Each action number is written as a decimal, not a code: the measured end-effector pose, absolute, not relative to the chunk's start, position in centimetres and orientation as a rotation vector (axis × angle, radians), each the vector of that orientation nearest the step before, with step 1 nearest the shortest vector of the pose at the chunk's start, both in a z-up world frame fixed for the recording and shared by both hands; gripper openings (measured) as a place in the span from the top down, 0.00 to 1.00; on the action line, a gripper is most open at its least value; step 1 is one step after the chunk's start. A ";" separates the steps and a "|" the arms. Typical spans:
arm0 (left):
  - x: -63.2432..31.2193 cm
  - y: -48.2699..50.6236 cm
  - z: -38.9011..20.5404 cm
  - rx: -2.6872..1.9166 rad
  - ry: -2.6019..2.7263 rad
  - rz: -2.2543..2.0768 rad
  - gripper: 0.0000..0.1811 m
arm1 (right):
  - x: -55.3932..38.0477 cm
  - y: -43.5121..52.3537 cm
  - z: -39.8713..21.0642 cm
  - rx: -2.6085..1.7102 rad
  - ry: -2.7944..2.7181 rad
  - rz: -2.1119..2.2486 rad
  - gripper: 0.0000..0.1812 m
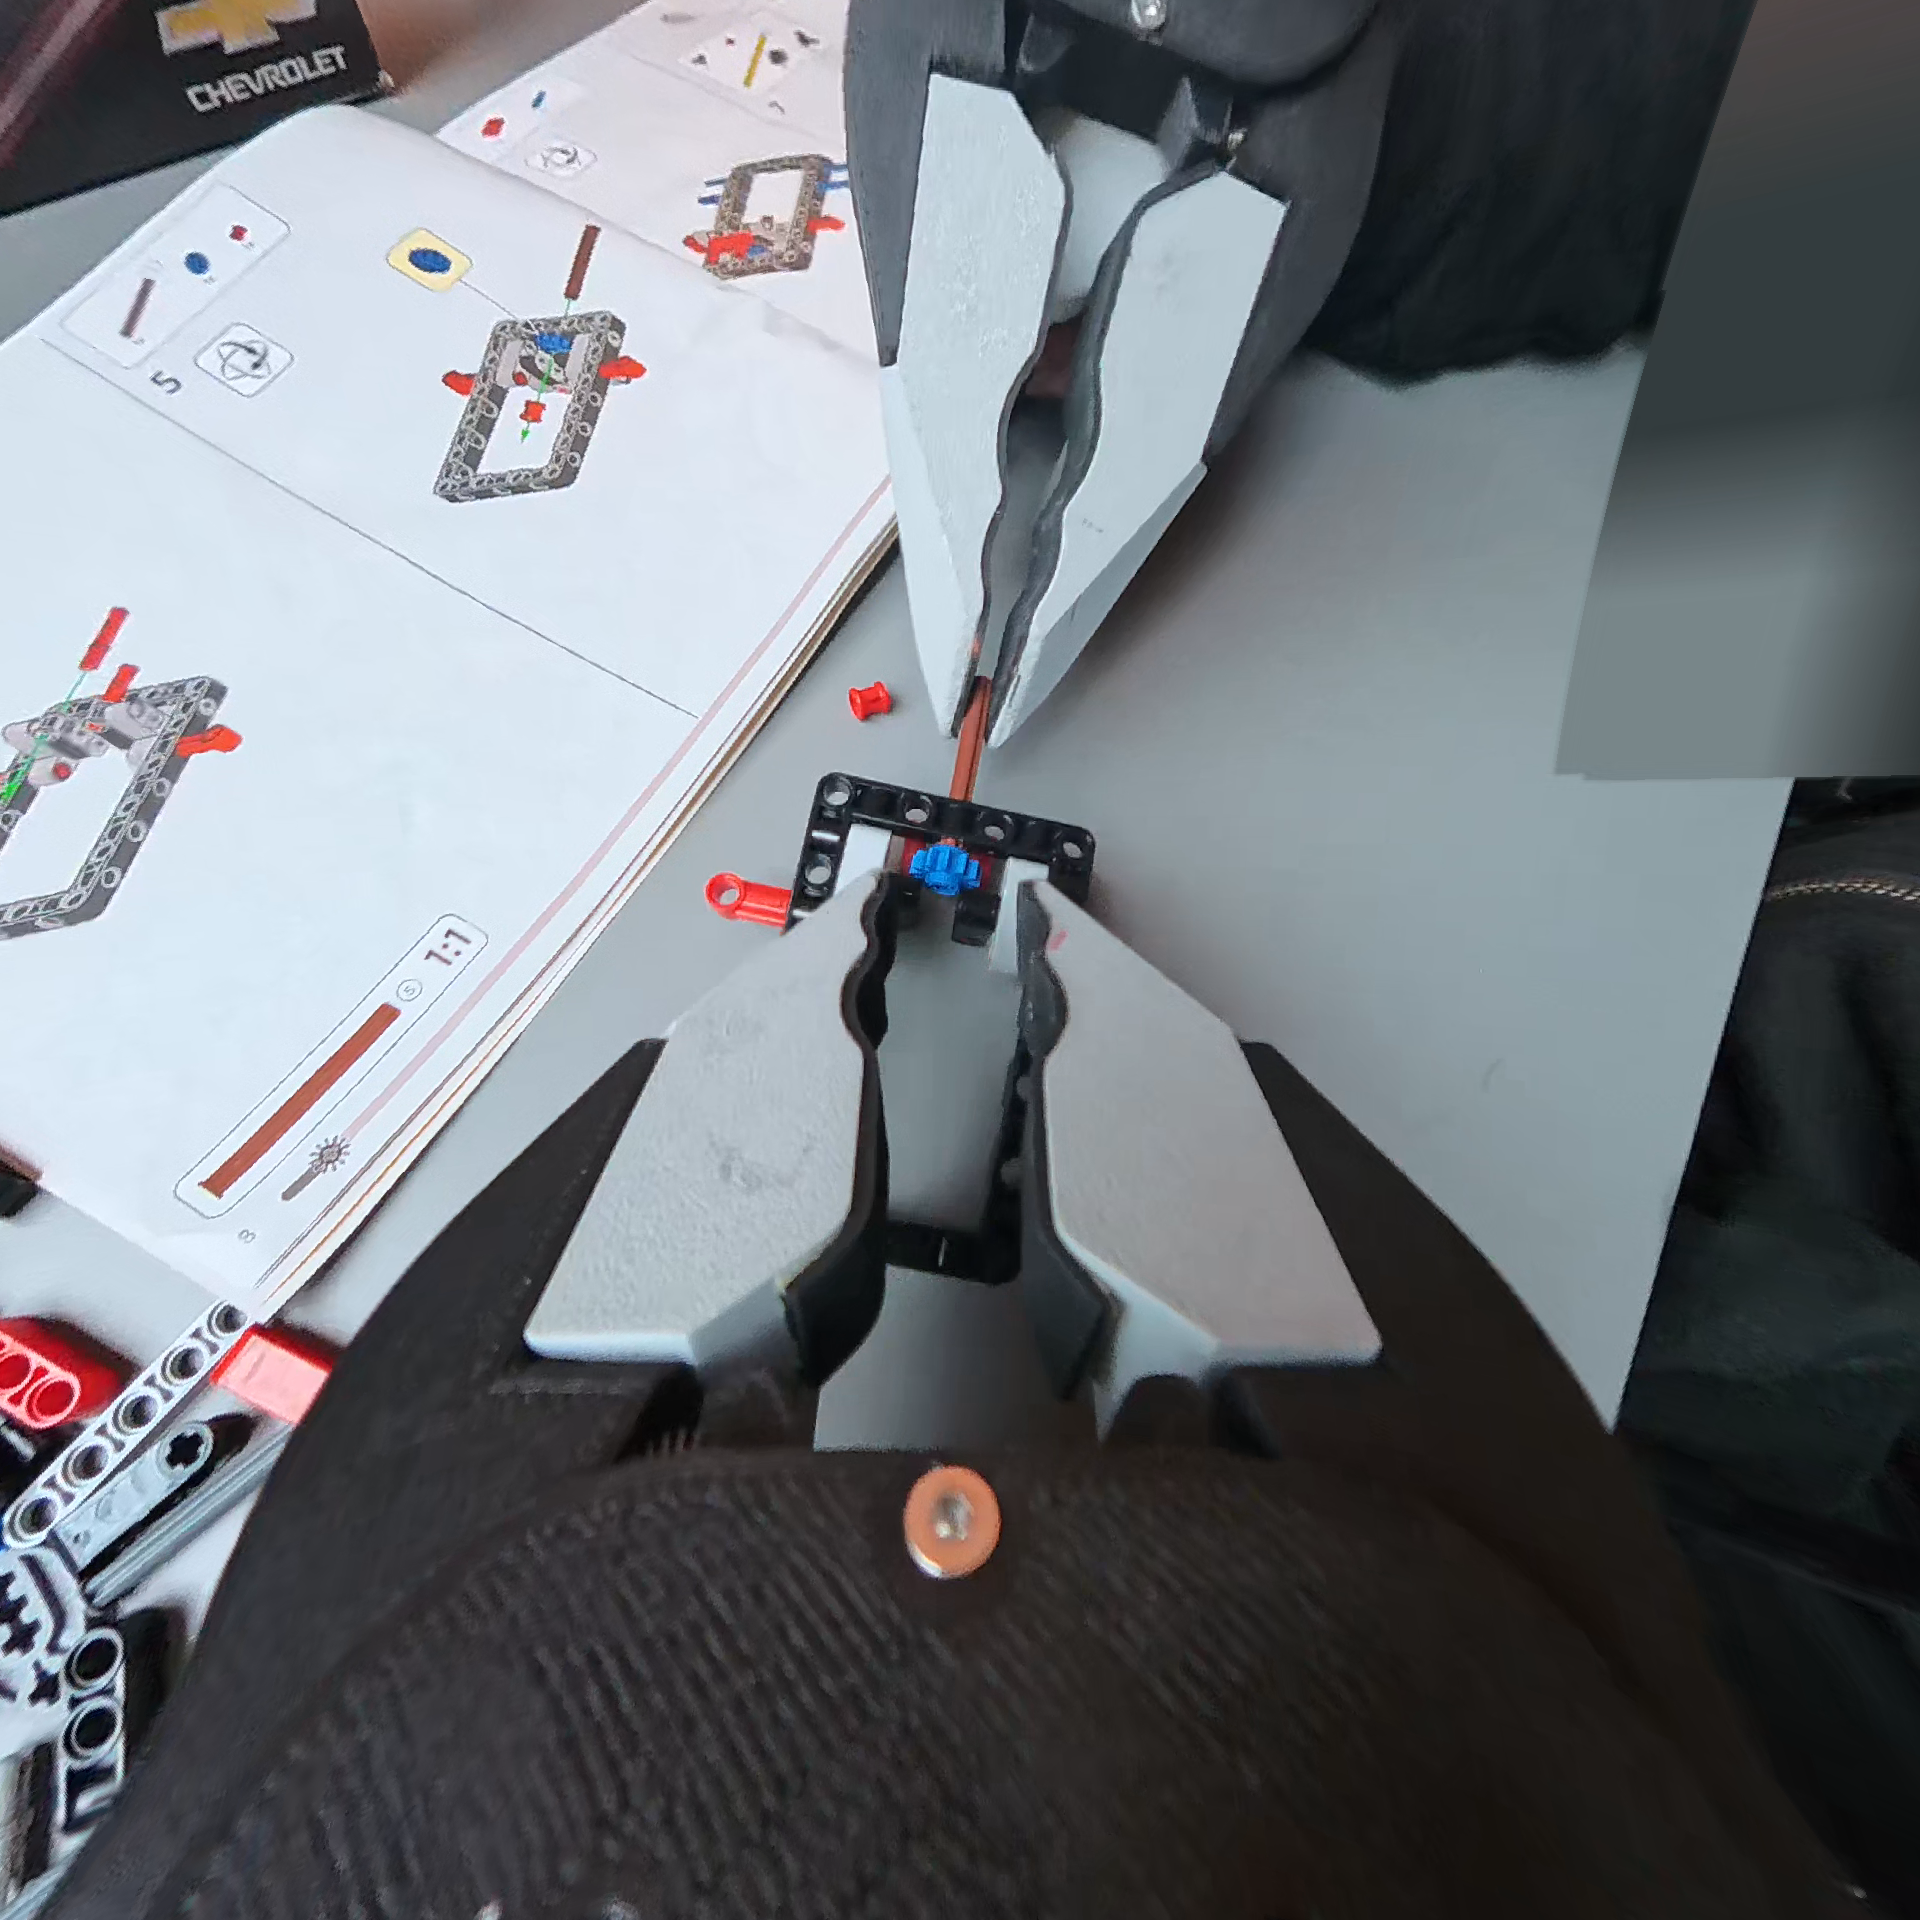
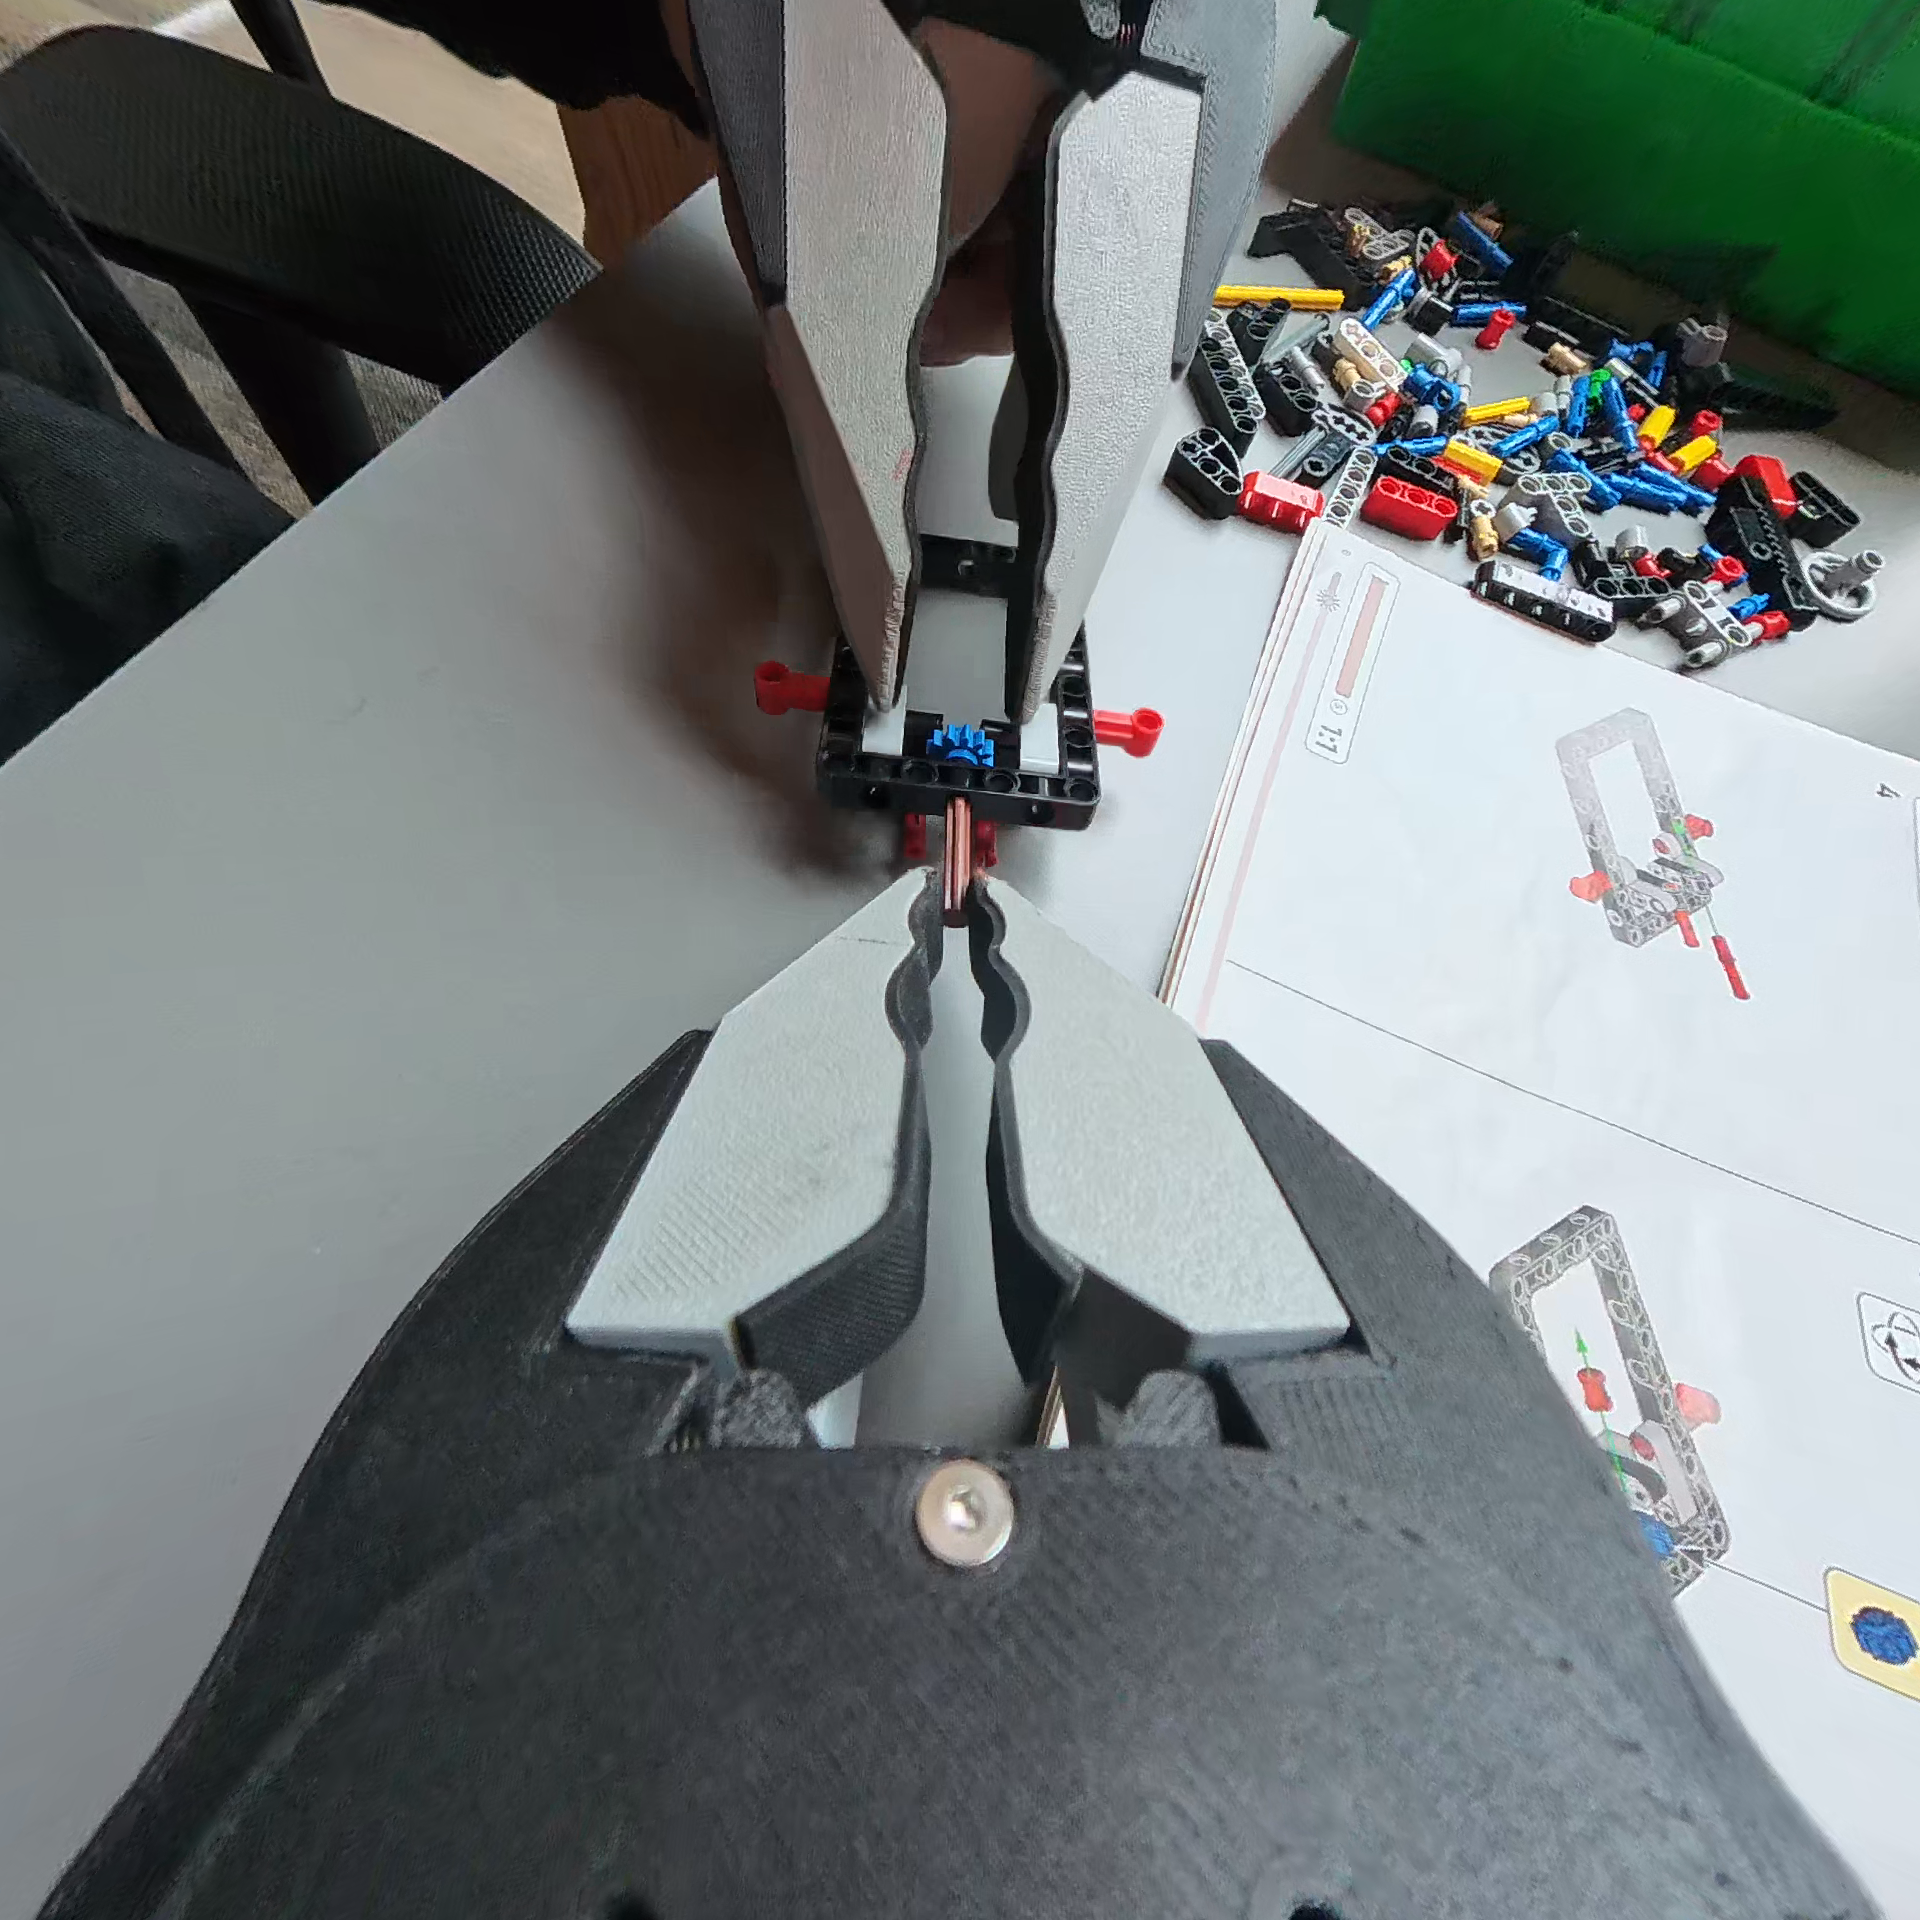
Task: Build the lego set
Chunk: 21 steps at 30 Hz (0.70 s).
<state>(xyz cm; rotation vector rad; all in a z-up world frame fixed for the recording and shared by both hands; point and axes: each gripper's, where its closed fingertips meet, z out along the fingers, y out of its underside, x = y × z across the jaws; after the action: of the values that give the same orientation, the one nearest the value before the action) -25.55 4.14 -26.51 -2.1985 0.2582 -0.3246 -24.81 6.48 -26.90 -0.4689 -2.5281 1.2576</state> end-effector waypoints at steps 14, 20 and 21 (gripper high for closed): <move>-25.5 4.7 -27.0 -2.263 0.451 -0.178 0.95 | -24.7 6.5 -26.8 -0.550 -2.584 1.338 0.99; -25.5 4.8 -27.0 -2.284 0.473 -0.176 0.95 | -24.7 6.5 -26.7 -0.574 -2.585 1.347 0.99; -25.5 4.7 -27.0 -2.271 0.479 -0.178 0.95 | -24.7 6.5 -26.7 -0.578 -2.587 1.346 0.99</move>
<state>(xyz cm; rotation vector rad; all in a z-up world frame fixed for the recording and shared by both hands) -25.45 4.71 -27.03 -2.2712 0.4788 -0.1781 -24.70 6.45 -26.72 -0.5778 -2.5871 1.3461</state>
